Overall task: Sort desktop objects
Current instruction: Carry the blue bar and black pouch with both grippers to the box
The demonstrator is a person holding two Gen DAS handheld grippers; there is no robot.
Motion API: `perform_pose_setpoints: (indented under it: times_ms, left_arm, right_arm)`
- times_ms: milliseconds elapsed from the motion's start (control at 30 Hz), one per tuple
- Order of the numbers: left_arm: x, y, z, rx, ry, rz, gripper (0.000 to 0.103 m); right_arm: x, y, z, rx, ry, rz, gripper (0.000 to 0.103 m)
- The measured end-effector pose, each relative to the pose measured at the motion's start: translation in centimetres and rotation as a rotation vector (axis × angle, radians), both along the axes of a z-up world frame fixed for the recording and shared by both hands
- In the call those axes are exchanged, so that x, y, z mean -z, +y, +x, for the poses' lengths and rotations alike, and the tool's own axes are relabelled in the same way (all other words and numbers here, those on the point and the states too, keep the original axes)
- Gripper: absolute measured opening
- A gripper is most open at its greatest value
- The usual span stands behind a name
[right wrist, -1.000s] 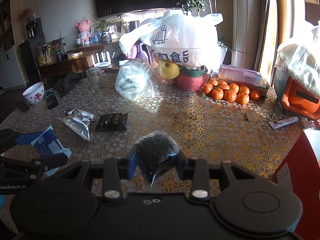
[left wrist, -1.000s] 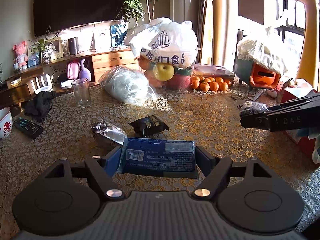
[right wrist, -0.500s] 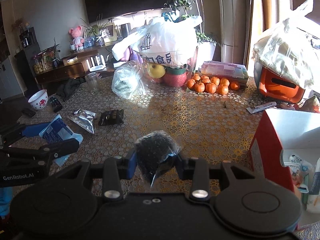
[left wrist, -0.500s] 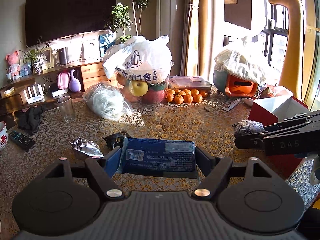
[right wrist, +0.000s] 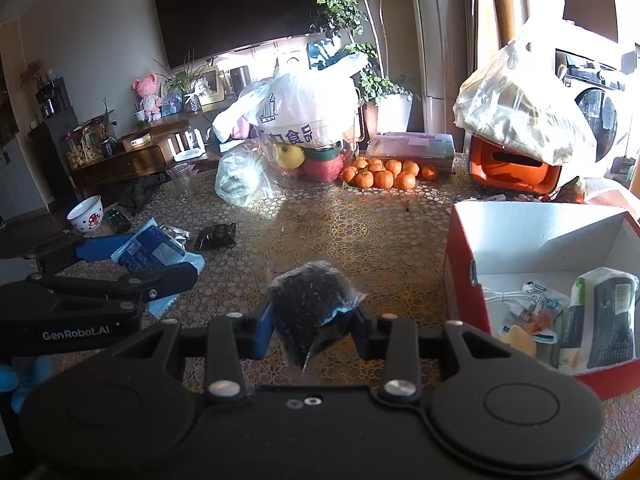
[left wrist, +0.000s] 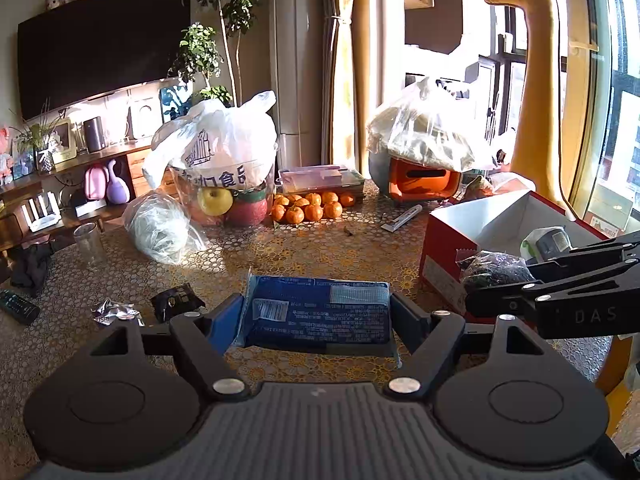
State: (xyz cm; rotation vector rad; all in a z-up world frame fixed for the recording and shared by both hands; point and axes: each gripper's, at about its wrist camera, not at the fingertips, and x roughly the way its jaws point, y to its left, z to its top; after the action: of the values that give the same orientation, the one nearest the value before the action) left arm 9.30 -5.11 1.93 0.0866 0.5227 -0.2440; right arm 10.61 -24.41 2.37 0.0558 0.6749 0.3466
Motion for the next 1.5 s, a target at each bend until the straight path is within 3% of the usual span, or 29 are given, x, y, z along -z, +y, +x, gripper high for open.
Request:
perform_pose_setpoints:
  times_ms: [533, 1100, 1500]
  left_arm:
    - [-1.2, -8.4, 0.1, 0.129, -0.010, -0.012, 0.078]
    - [-2.1, -14.7, 3.2, 0.228, -0.034, 0.016, 0.078]
    - [-1.7, -18.3, 6.6, 0.276, -0.007, 0.022, 0.078]
  right_arm:
    - [-1.2, -6.8, -3.0, 0.071, -0.030, -0.023, 0.039]
    - [-1.1, -12.2, -1.5, 0.138, -0.037, -0.069, 0.040]
    - [-0.5, -15.5, 0.3, 0.177, -0.037, -0.107, 0.040]
